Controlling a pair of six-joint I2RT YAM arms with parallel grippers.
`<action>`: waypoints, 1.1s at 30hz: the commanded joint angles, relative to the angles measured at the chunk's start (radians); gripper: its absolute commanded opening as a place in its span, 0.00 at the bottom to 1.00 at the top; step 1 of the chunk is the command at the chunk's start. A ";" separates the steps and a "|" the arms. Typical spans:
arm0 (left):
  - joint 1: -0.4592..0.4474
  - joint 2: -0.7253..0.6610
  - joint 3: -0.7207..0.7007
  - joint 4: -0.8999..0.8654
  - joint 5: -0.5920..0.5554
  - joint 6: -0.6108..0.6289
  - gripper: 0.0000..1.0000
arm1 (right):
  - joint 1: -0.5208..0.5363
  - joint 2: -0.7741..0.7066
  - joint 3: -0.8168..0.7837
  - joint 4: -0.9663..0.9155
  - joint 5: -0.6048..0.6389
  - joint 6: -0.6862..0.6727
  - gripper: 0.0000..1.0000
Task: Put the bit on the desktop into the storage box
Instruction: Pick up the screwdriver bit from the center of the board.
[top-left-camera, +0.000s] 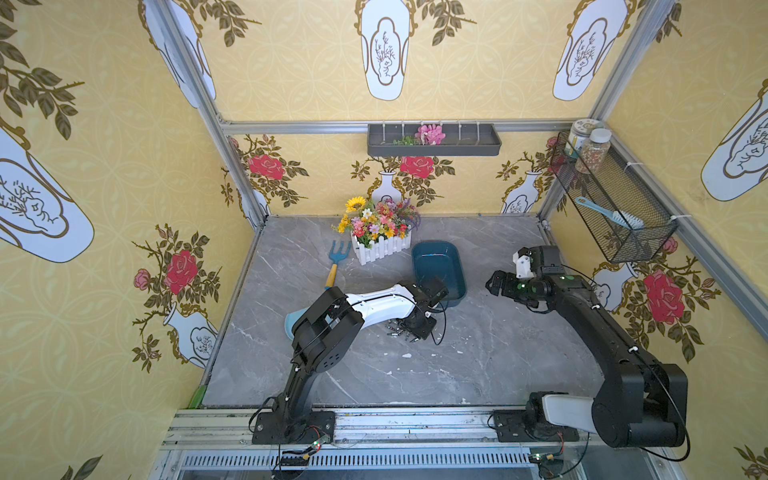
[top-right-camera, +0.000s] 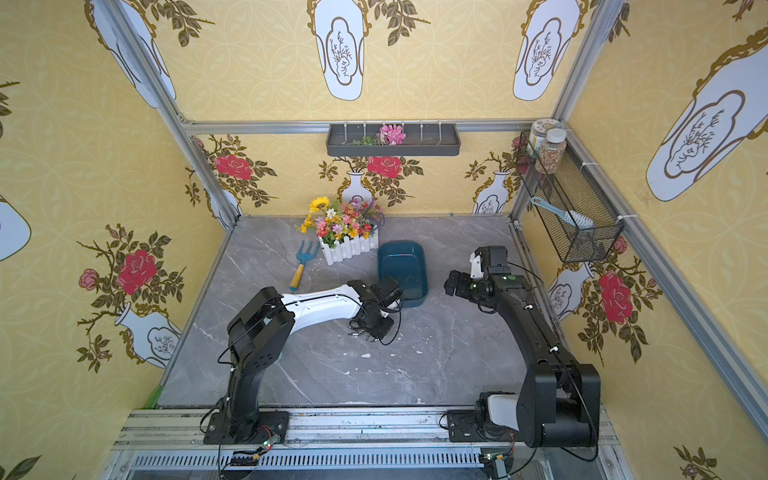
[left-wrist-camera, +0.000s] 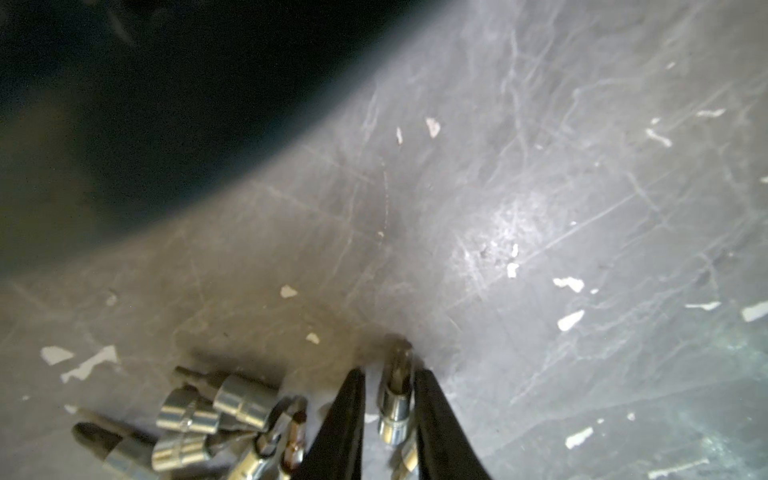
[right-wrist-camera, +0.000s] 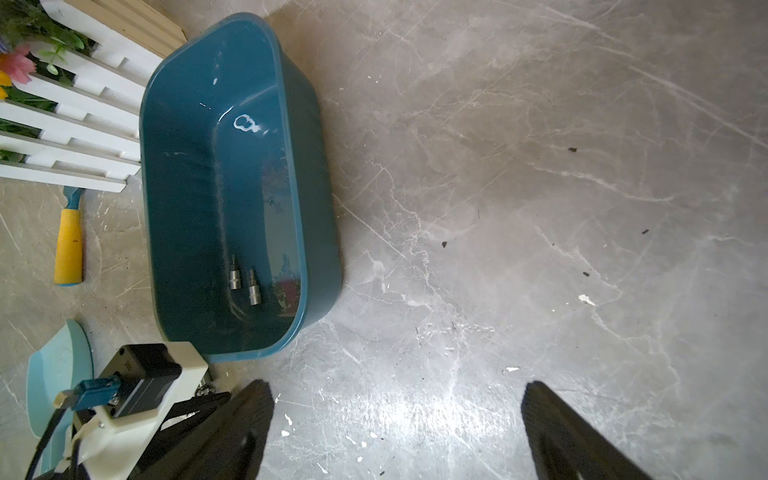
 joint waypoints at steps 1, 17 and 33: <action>0.001 0.019 0.004 -0.020 -0.025 0.010 0.25 | 0.000 -0.003 0.002 0.031 -0.005 0.000 0.97; 0.001 0.030 0.023 -0.015 -0.058 0.016 0.15 | -0.008 0.002 0.003 0.032 -0.001 -0.007 0.97; 0.001 -0.017 0.002 0.015 -0.049 0.009 0.13 | -0.020 0.008 -0.018 0.050 -0.006 -0.008 0.97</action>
